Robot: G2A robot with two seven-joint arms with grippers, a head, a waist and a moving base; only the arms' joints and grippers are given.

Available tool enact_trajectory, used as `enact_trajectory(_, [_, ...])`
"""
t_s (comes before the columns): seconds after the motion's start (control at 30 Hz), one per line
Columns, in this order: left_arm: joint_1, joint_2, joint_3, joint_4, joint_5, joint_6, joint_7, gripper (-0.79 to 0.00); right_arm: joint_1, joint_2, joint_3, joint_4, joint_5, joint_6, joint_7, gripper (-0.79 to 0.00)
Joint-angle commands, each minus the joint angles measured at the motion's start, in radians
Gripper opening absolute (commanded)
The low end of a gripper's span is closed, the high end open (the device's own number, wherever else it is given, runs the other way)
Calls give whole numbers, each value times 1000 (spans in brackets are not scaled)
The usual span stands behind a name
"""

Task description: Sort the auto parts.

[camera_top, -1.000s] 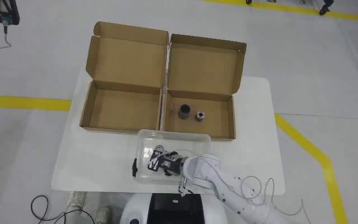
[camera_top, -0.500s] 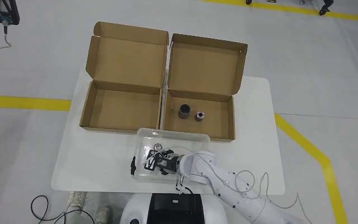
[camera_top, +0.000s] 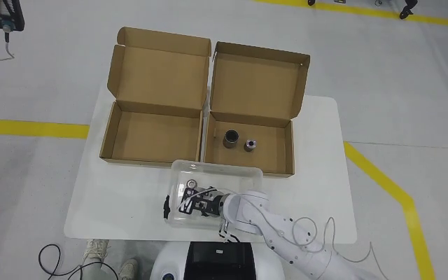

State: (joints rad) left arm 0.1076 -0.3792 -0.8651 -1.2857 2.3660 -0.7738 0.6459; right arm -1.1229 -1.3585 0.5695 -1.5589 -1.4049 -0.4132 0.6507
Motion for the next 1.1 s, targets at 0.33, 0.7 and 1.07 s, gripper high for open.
enact_trajectory(0.33, [0, 0, 0, 0, 0, 0, 0, 0, -69, 31, 77, -80, -28, -4, 24, -785])
enact_trajectory(0.7, [0, 0, 0, 0, 0, 0, 0, 0, -183, 80, 212, -144, 15, -89, -182, -785])
enact_trajectory(1.07, [0, 0, 0, 0, 0, 0, 0, 0, -202, 104, 327, -85, 131, -249, -607, -785])
